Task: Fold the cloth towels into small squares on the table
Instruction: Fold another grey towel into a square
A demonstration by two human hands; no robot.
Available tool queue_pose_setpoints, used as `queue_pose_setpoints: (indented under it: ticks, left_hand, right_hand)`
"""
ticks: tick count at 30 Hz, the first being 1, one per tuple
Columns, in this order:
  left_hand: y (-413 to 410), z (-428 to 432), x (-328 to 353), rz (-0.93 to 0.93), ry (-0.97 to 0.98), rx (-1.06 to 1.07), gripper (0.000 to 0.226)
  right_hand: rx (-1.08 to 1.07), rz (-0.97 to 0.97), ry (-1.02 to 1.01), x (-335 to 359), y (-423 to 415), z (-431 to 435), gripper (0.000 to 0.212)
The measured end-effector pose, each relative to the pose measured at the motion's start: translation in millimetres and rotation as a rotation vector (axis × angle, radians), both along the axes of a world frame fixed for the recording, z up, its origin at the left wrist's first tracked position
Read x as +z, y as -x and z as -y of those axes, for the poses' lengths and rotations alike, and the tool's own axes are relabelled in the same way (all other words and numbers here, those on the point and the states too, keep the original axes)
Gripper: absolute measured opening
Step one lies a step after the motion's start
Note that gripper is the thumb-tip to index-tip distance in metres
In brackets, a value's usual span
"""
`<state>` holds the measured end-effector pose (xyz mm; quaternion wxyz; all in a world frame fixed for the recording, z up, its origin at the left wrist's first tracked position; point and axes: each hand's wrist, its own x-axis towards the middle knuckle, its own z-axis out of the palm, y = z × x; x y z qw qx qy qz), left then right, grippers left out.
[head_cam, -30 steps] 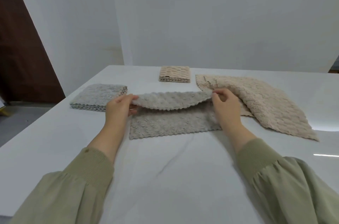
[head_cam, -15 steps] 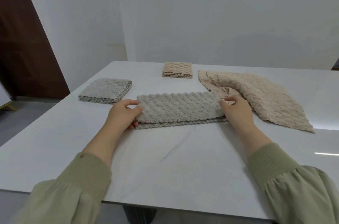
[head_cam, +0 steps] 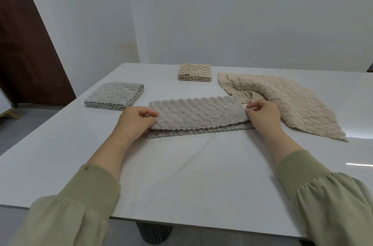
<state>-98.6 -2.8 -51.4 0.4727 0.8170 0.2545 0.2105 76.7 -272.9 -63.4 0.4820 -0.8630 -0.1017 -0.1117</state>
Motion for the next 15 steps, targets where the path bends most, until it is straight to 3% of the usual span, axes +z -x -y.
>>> queue_pose_setpoints:
  ticks: [5,15]
  left_hand:
    - [2.5,2.4,0.9,-0.072,-0.070,-0.044,0.018]
    - [2.8,2.3,1.5,-0.104,-0.160,-0.051,0.024]
  right_hand:
    - [-0.018,0.005,0.143,-1.8,0.7,1.0,0.014]
    - [-0.030,0.027,0.219,1.5,4.6,0.7,0.016]
